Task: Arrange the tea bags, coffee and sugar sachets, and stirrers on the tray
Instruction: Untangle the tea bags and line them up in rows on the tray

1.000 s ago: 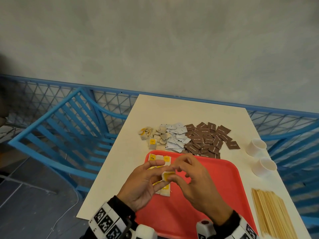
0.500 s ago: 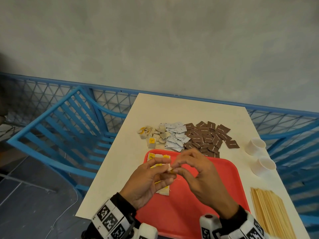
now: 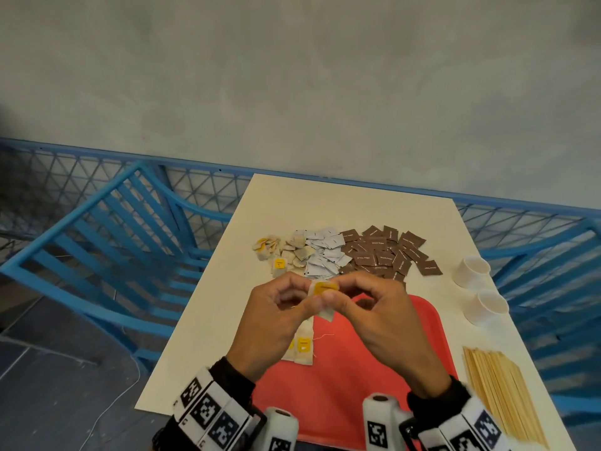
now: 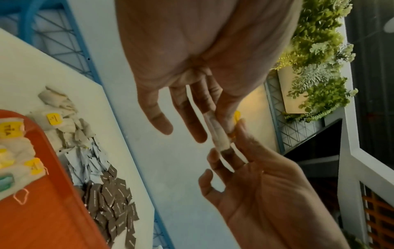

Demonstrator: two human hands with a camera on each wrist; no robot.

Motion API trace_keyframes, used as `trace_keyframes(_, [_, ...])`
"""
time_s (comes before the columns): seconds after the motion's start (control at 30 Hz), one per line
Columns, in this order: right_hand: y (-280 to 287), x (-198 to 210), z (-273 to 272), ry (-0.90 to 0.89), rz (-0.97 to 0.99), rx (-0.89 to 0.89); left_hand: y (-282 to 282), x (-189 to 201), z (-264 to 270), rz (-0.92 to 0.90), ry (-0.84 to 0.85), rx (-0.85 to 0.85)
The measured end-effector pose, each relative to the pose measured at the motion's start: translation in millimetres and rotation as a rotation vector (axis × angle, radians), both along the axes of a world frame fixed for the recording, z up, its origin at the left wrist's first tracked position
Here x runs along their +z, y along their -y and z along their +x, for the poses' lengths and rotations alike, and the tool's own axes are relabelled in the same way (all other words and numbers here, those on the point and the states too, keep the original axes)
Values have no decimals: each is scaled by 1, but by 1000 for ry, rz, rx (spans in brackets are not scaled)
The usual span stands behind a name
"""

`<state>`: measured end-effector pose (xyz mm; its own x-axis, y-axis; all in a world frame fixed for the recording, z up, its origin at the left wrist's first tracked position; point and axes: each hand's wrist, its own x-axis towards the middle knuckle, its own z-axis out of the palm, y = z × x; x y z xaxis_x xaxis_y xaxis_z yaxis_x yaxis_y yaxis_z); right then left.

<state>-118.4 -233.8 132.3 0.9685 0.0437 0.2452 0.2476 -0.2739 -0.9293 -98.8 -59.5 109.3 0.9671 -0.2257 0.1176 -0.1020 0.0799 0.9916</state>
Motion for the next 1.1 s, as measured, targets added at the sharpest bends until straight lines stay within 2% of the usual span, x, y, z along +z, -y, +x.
trace_keyframes(0.17, [-4, -12, 5, -10, 60, -41, -13, -6, -1, 77, -37, -155])
trace_keyframes(0.33, [-20, -15, 8, -48, 29, 19, -22, -8, 2, 47, -6, 23])
trace_keyframes(0.47, [-34, -39, 14, -198, 105, 43, -40, -36, 10, -22, -156, 68])
trace_keyframes(0.53, [-41, -69, 17, -362, 133, -1, -50, -59, 10, 74, -229, 82])
trace_keyframes(0.6, [-49, -106, 19, -546, 121, -73, -63, -88, 10, 279, -266, 141])
trace_keyframes(0.7, [-63, -161, 20, -725, -40, -129, -83, -134, 10, 679, -312, 155])
trace_keyframes(0.77, [-74, -183, 24, -776, -140, -127, -90, -157, 10, 839, -358, 112])
trace_keyframes(0.9, [-91, -199, 35, -813, -195, -131, -87, -186, 11, 961, -399, 95])
trace_keyframes(1.0, [-97, -209, 40, -840, -235, -181, -83, -194, 13, 983, -379, 73])
trace_keyframes(1.1, [-100, -217, 42, -863, -358, -143, -82, -196, 14, 990, -362, 56])
